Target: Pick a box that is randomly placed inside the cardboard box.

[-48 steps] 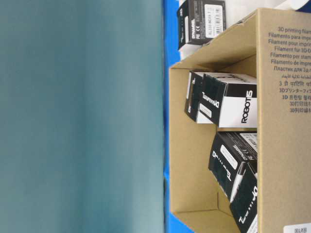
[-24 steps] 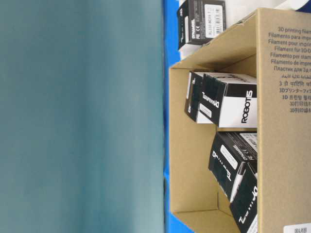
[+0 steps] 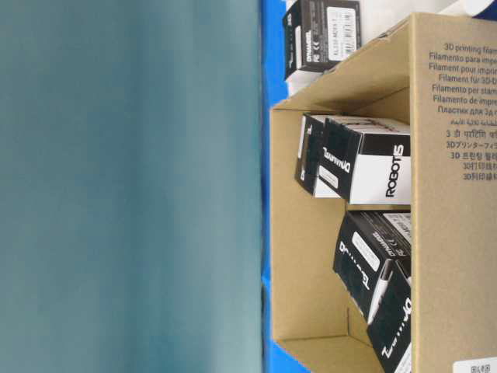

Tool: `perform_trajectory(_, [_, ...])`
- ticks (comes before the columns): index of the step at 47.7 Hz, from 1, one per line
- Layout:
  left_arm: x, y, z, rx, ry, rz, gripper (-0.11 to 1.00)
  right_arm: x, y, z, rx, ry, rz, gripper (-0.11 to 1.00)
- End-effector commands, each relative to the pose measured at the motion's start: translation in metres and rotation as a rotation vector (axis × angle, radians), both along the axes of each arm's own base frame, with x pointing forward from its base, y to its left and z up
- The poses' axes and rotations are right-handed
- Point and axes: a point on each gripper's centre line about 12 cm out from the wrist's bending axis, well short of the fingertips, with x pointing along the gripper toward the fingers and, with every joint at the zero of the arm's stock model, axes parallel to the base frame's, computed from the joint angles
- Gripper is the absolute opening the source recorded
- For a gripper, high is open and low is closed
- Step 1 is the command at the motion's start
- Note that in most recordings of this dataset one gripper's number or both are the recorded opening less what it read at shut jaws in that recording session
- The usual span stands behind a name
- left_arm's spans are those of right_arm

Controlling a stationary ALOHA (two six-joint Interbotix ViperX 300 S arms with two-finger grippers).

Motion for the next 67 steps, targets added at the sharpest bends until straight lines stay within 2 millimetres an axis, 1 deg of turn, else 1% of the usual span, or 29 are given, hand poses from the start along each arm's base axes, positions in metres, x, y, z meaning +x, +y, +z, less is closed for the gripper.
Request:
perform_trajectory(1, [-0.0006, -0.0002, 0.0078, 0.0, -0.025, -0.001, -0.07, 0.0013, 0.0003, 0.0063, -0.003, -0.032, 0.002, 0.98])
perform_trajectory(9, [-0.0028, -0.0016, 0.0107, 0.001, -0.035, -0.009, -0.07, 0.0012, 0.0003, 0.0077, -0.003, -0.043, 0.001, 0.98])
perform_trajectory(14, [-0.0039, -0.0013, 0.0088, 0.0, -0.025, -0.007, -0.07, 0.0013, 0.0003, 0.0079, -0.004, -0.045, 0.002, 0.98])
perform_trajectory(26, [-0.0075, -0.0015, 0.0114, -0.002, -0.034, -0.008, -0.07, 0.0011, 0.0003, 0.0066, -0.006, -0.042, 0.002, 0.98])
perform_trajectory(39, [-0.0099, -0.0014, 0.0115, -0.005, -0.04, -0.007, -0.07, 0.0011, 0.0002, 0.0094, -0.005, -0.06, 0.001, 0.98])
perform_trajectory(53, [-0.0096, -0.0017, 0.0122, -0.059, -0.043, 0.001, -0.07, 0.0011, 0.0002, 0.0067, -0.009, -0.046, 0.002, 0.98])
perform_trajectory(67, [-0.009, -0.0014, 0.0102, -0.047, -0.035, 0.001, -0.07, 0.0023, -0.0014, 0.0043, -0.014, -0.04, -0.005, 0.98])
